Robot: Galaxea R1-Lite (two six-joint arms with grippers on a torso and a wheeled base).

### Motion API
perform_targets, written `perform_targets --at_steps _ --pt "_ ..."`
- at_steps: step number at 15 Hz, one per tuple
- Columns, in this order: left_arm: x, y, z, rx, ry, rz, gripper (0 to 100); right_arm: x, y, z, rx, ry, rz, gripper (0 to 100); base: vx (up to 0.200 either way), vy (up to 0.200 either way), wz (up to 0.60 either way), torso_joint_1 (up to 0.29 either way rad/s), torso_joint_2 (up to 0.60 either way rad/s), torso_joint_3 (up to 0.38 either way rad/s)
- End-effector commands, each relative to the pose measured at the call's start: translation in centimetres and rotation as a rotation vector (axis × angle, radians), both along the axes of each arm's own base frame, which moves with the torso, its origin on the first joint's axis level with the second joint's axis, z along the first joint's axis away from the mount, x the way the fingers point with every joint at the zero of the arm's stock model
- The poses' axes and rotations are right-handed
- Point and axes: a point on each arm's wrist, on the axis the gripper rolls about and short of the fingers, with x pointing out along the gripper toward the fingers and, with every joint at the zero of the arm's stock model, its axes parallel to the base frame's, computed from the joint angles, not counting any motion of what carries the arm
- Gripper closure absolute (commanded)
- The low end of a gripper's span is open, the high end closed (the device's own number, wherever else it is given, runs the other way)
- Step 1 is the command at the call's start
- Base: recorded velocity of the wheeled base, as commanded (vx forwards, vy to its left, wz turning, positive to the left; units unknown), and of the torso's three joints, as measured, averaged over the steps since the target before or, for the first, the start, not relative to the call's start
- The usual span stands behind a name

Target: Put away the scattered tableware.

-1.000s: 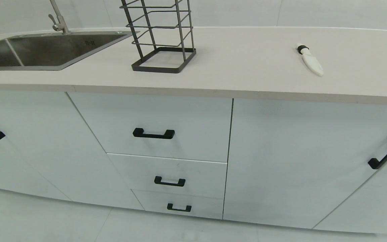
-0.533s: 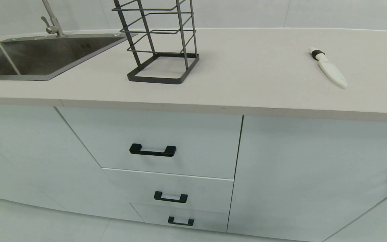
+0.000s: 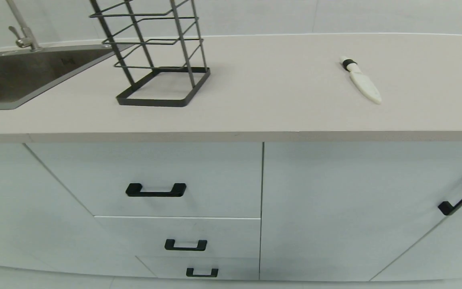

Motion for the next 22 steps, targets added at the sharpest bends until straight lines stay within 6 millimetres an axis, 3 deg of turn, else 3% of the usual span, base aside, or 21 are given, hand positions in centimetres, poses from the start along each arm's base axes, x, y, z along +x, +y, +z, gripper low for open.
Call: perform_targets --at_steps 1,9,14,22 --pt "0.02 0.0 -0.01 0.001 0.002 0.002 0 0.01 0.0 0.0 -0.002 0.001 0.002 0 0.0 0.0 0.0 0.0 0.0 0.0" --pt "0.02 0.0 -0.01 0.002 0.002 0.002 0 0.01 0.0 0.0 -0.003 0.001 0.002 0 0.0 0.0 0.0 0.0 0.0 0.0" --pt "0.02 0.0 -0.01 -0.001 0.002 0.003 0 0.01 0.0 0.0 -0.002 0.001 0.002 0 0.0 0.0 0.0 0.215 -0.11 -0.089" --pt "0.02 0.0 -0.01 -0.002 0.002 0.002 0 0.01 0.0 0.0 -0.002 0.001 0.002 0 0.0 0.0 0.0 0.227 -0.56 -0.215"
